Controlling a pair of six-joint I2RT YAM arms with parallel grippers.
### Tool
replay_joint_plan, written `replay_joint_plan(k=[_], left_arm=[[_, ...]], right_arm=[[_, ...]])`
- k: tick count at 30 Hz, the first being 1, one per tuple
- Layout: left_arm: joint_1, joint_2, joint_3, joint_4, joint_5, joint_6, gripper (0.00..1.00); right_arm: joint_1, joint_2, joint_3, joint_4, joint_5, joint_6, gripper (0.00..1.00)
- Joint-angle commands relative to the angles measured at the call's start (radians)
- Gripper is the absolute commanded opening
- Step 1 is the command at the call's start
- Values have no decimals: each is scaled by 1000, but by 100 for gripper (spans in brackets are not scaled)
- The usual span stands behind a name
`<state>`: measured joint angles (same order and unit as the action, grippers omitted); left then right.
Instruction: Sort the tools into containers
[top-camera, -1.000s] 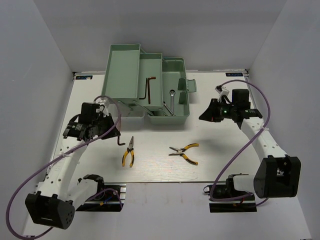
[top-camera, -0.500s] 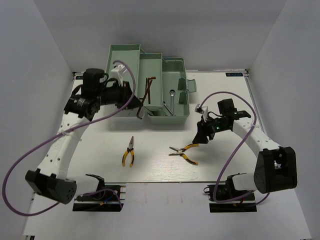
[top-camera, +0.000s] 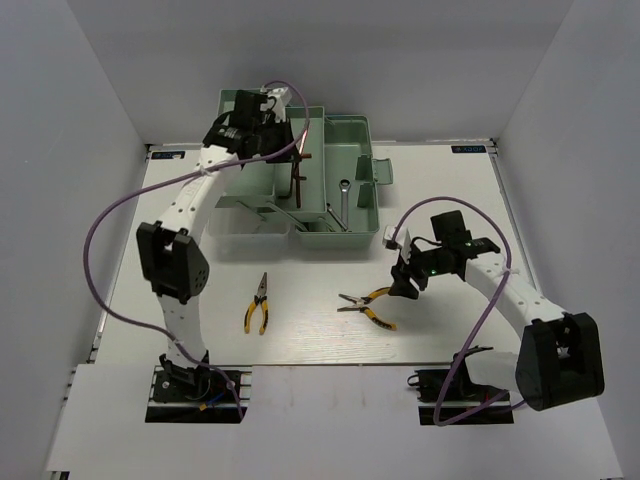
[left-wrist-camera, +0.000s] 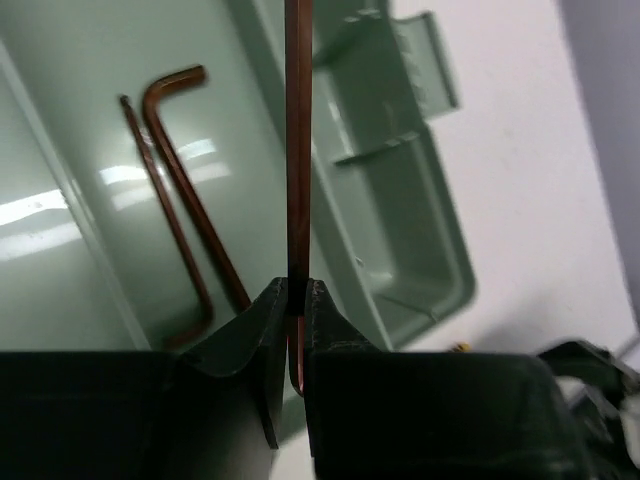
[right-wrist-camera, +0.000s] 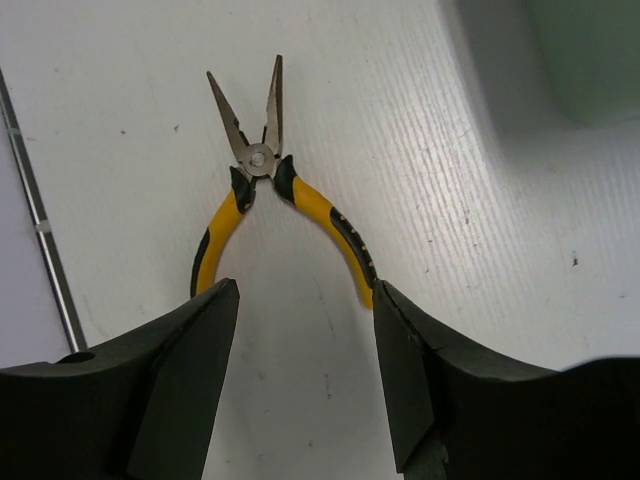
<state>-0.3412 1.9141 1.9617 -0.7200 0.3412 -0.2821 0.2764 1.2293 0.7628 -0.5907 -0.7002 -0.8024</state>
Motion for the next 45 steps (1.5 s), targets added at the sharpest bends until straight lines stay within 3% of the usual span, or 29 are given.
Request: replay_joint_plan(k=[1,4,7,10,11,13,15,17,20,23,24,29,31,33,34,40,45], left_arm=[[-25,61,178,-93,-160,35,0],[-36,150,267,-140,-191,47,0],[-47,175,295,-162,-226,47,19],[-58,175,270,-162,-240,47,37],[-58,175,270,-162,-240,47,43],[-67,166,270,-162,-240,47,46],[-67,157,298,-162,-222,47,57],[-67,145,307,-162,-184,58,64],[-76,80,310,-151,-92,69,65],[-99,-94,177,-110,-74,78,67],[-108,-154,52,-95,-88,78,67],[-117,-511,-364,-110,-266,78,64],[-117,-645,-467,-165,-350,66,66],[-117,-708,-605,-234,-395,20,77],[-117,-751,-647,-255,-431,2,82],[-117,-849,-925,-230,-455,-98,84],[-117,-839,-1046,-165,-412,-147,84]], right_arm=[[4,1,9,63,10,-70,63],[9,6,-2,97,14,-44,65],[15,21,0,94,31,-52,70],[27,73,3,60,13,-191,70],[32,85,-3,52,7,-340,70],[40,136,4,84,36,-372,70],[56,171,53,51,45,-469,70],[63,228,78,35,60,-548,68],[78,272,84,51,103,-642,68],[96,317,115,29,146,-682,68],[105,325,124,22,151,-705,68],[138,393,138,-34,201,-744,63],[158,421,170,-117,217,-761,55],[167,481,205,-193,222,-788,47],[182,498,248,-261,225,-799,36],[219,539,271,-295,301,-746,2],[233,382,256,-352,245,-676,0]])
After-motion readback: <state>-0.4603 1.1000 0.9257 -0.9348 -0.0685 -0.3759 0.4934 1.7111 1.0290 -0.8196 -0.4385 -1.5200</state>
